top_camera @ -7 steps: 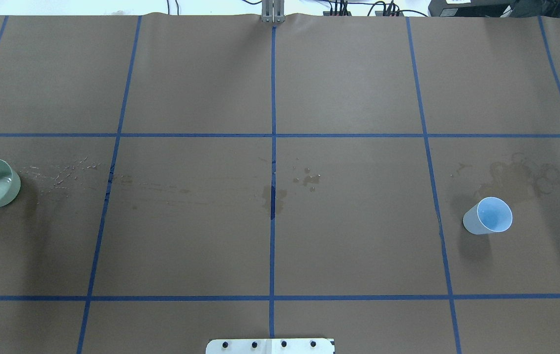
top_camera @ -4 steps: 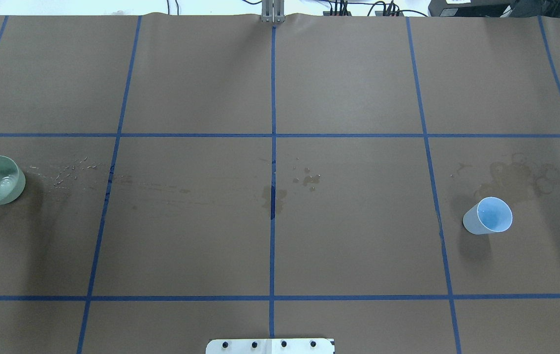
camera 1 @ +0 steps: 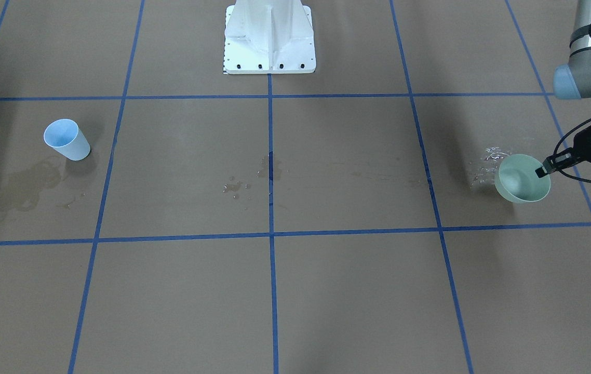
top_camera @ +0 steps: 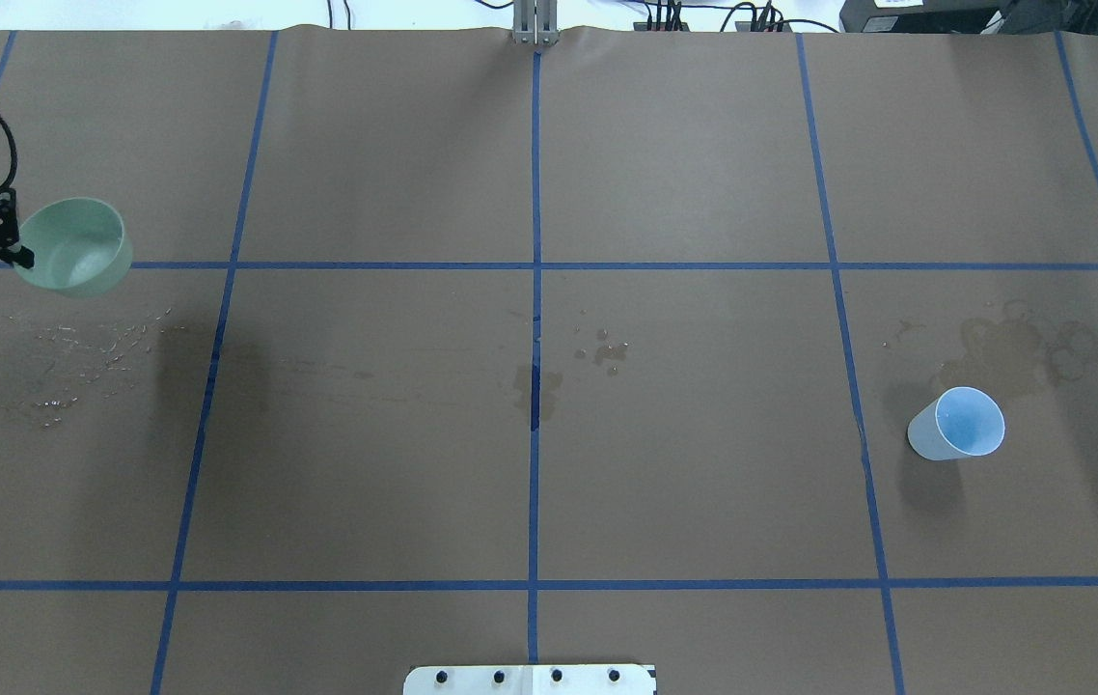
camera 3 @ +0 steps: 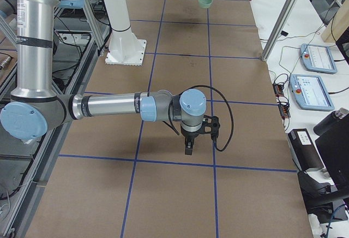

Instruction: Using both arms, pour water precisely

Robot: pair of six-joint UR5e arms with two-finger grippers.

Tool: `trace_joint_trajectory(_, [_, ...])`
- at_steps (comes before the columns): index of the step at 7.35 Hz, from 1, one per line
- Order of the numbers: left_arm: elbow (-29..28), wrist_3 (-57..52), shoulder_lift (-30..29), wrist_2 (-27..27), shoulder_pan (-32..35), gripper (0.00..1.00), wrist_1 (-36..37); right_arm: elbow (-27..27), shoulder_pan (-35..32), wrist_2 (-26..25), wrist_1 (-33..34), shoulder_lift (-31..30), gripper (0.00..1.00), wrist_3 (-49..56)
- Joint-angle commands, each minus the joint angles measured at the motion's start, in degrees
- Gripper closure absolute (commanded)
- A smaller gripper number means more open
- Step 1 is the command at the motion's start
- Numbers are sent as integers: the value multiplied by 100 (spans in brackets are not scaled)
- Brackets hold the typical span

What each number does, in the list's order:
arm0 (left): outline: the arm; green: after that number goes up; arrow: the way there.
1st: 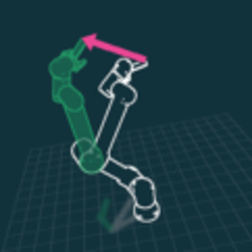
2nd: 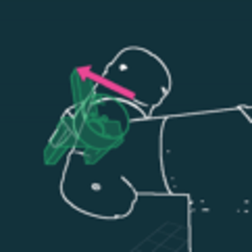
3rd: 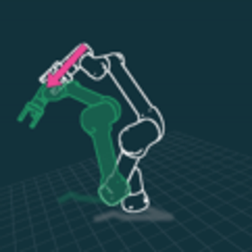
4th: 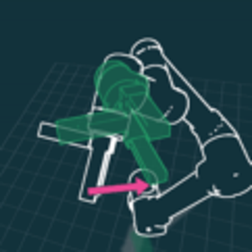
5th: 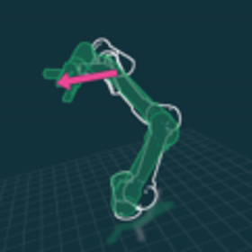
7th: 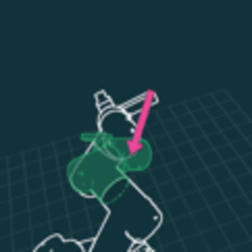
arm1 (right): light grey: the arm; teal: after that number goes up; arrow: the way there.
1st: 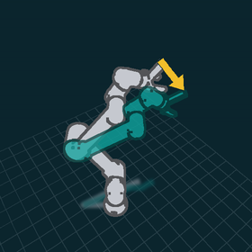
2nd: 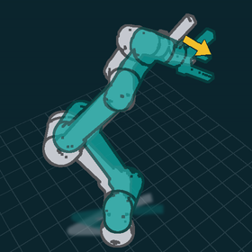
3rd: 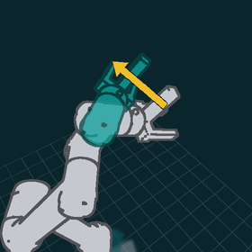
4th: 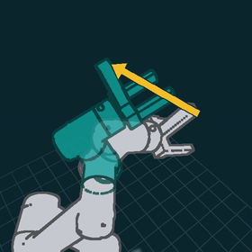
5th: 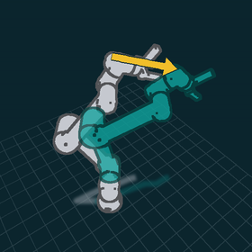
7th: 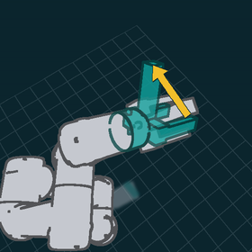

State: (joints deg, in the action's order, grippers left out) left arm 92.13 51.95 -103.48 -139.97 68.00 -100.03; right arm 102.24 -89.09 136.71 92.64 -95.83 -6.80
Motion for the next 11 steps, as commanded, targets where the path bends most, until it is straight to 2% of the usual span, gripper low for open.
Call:
trace_joint_trajectory(1, [191,1553,-1291,-13,-311,100,835,15,-12,-4,0,3,1,12])
trace_joint_trajectory(3, [-394,3690,-2819,161,-1398,100,801,68,-12,-4,0,-6,1,12])
trace_joint_trajectory(4, [-511,4169,-3088,815,-1951,100,757,112,-12,5,-9,-6,1,21])
trace_joint_trajectory(5, [-703,4531,-3317,1300,-2357,100,635,103,-12,5,-9,-6,1,38])
trace_joint_trajectory(6, [-1080,4874,-3475,1627,-2675,100,164,121,-12,5,-9,-6,1,39])
trace_joint_trajectory(8, [-2221,5254,-3985,2103,-2984,100,-673,121,-12,5,-9,3,1,39])
trace_joint_trajectory(11, [-2305,5194,-3952,2246,-3135,100,-729,121,-12,5,-9,12,1,39])
